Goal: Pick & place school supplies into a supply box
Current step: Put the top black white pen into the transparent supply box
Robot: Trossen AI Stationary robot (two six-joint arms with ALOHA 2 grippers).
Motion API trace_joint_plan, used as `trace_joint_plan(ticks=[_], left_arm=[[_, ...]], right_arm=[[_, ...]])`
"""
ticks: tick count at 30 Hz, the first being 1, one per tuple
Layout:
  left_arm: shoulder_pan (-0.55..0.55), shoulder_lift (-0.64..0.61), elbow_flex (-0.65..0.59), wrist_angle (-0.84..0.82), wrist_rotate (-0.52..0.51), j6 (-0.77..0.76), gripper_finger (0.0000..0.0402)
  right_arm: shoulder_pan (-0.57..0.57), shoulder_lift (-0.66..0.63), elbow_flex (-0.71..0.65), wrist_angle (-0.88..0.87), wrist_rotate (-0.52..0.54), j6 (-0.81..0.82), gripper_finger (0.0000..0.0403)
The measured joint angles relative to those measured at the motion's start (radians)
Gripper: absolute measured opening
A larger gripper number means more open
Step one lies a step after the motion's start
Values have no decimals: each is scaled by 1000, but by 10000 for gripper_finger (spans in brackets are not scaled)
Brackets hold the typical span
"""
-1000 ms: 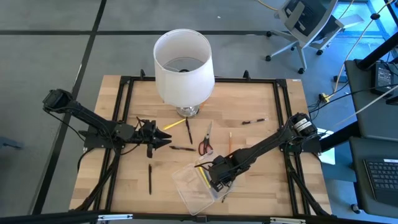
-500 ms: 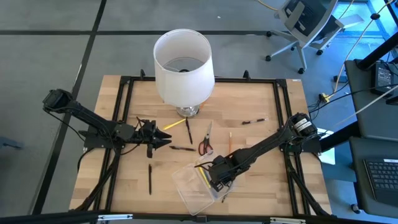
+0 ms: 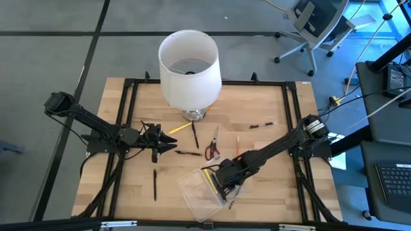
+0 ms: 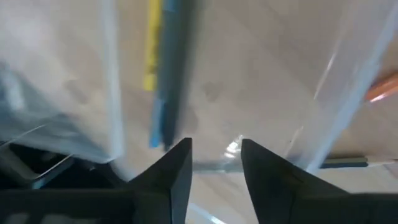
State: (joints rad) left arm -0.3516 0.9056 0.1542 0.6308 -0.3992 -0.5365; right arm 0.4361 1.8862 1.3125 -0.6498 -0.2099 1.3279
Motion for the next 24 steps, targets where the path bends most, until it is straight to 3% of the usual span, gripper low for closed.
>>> trace_joint_plan(ticks=[5,11,19,24], left_arm=[[0,0,0,0,0,0,128],[0,0,0,0,8,-2,128],[0,0,0,0,35,-4,127],[0,0,0,0,35,-46,127]], right_arm=[[-25,-91,1,1,56,-67,142],[-67,-180,1,-11,84,-367,142],[-128,-236,1,-31,74,-704,142],[-219,-255,1,-130,-4,-825,142]])
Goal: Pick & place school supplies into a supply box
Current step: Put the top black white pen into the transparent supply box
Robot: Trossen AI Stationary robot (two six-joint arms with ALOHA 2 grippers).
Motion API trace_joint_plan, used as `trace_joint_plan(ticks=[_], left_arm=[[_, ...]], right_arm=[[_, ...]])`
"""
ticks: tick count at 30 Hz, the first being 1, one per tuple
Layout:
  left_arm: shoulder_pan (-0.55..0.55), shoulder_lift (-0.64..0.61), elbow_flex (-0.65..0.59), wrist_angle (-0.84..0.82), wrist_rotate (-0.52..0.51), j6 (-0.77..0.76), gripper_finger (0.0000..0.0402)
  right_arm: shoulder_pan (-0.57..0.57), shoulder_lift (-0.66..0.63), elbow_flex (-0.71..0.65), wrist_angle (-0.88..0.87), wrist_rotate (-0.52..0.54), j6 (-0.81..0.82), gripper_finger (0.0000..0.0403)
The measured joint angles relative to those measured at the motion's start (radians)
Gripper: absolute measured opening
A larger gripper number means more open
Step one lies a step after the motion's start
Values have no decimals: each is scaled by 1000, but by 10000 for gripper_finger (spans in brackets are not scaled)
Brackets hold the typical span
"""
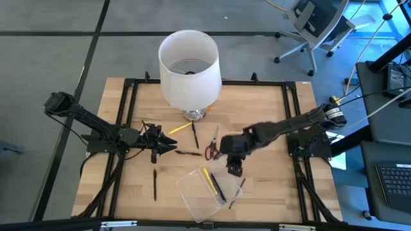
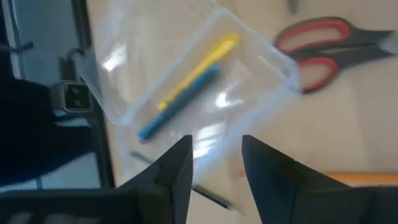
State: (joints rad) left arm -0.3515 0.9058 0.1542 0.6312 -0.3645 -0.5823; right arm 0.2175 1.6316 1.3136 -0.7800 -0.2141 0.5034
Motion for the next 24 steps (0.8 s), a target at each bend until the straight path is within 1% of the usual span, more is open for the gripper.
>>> trace_joint_plan(ticks=[8,16,20,24], left_arm=[[0,0,0,0,-23,0,128],[0,0,0,-1,-101,1,128],[0,0,0,-1,-136,1,128],[0,0,0,-2,-173,1,128]], right_arm=[[-170,-46,0,-204,6,-276,142],[-338,-54,-1,-372,132,-506,142],[-411,-53,-23,-391,172,-646,142],[-473,-53,-69,-392,245,-787,142]])
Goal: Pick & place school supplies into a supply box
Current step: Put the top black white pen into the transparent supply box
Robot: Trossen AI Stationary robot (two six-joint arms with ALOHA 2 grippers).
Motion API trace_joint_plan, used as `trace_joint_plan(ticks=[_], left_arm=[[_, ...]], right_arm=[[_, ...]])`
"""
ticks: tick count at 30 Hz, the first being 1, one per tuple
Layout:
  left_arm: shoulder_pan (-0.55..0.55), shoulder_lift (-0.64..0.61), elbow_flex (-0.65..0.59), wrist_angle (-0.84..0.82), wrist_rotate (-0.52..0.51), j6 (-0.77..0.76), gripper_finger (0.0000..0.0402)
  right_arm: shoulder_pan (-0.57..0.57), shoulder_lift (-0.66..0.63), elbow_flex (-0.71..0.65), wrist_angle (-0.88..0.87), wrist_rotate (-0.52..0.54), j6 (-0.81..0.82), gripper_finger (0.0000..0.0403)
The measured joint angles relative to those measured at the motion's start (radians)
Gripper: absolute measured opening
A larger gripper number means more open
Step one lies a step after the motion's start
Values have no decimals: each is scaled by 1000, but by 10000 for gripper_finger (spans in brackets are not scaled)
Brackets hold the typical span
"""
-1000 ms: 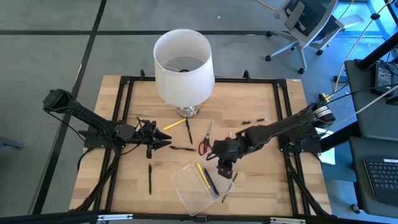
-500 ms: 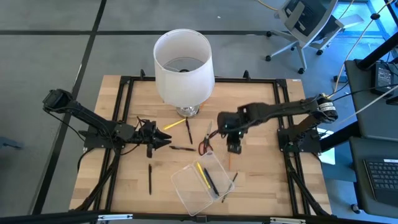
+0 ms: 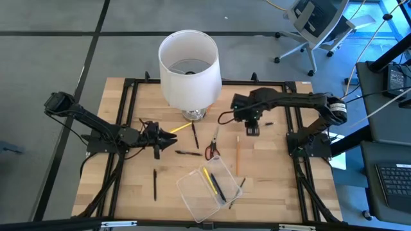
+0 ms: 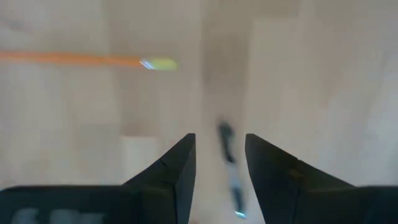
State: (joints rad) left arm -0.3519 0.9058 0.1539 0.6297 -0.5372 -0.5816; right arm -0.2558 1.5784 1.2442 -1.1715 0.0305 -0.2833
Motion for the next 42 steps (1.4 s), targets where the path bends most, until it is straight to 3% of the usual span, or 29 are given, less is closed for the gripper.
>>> trace_joint_plan(ticks=[10,15,21,33,42], left_arm=[[0,0,0,-1,-66,0,128],[0,0,0,-2,-118,0,128],[0,0,0,-2,-176,0,128],[0,0,0,-2,-179,0,128],[0,0,0,-2,-180,0,128]], right_arm=[[-79,0,-265,125,21,-233,142],[-80,0,-358,261,105,-281,142],[-83,0,-408,371,62,-328,142],[-113,-4,-488,470,-18,-348,141],[-132,-5,-516,498,-35,-348,99]])
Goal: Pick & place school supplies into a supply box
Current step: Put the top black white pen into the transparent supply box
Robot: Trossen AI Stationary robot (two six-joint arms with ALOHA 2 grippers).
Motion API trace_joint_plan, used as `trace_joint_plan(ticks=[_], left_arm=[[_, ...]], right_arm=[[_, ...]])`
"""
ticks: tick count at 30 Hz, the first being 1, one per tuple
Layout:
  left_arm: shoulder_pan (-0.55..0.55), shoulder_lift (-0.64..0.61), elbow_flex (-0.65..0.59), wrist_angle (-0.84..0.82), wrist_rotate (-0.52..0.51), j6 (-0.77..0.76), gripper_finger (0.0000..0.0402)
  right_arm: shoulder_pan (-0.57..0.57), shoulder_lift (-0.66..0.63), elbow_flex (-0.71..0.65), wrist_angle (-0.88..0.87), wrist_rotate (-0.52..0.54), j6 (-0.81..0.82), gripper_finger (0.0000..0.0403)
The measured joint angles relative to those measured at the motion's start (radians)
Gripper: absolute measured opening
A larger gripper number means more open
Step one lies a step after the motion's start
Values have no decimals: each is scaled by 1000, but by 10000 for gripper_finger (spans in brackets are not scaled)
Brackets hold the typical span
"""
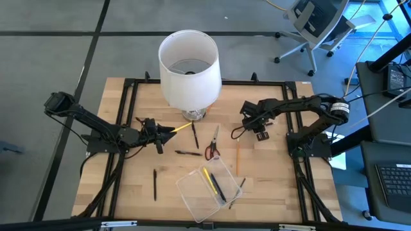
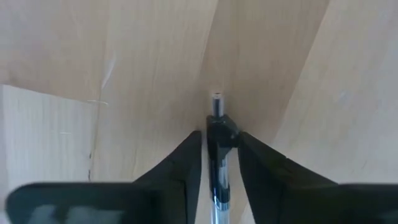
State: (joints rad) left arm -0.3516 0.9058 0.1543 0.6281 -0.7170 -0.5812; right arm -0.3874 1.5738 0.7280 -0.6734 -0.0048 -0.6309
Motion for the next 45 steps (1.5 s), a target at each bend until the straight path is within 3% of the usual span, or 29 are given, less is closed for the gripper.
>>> trace_joint_plan(ticks=[6,14,28,34,45], left_arm=[[0,0,0,0,0,0,128],[0,0,0,0,0,0,128],[0,0,0,0,0,0,128],[0,0,0,0,0,0,128],[0,0,0,0,0,0,127]], right_arm=[[0,0,-1,5,3,0,68],[0,3,4,-4,6,42,76],[12,10,195,-178,-21,183,63],[45,8,278,-200,-101,207,44],[89,6,316,-213,-103,246,44]])
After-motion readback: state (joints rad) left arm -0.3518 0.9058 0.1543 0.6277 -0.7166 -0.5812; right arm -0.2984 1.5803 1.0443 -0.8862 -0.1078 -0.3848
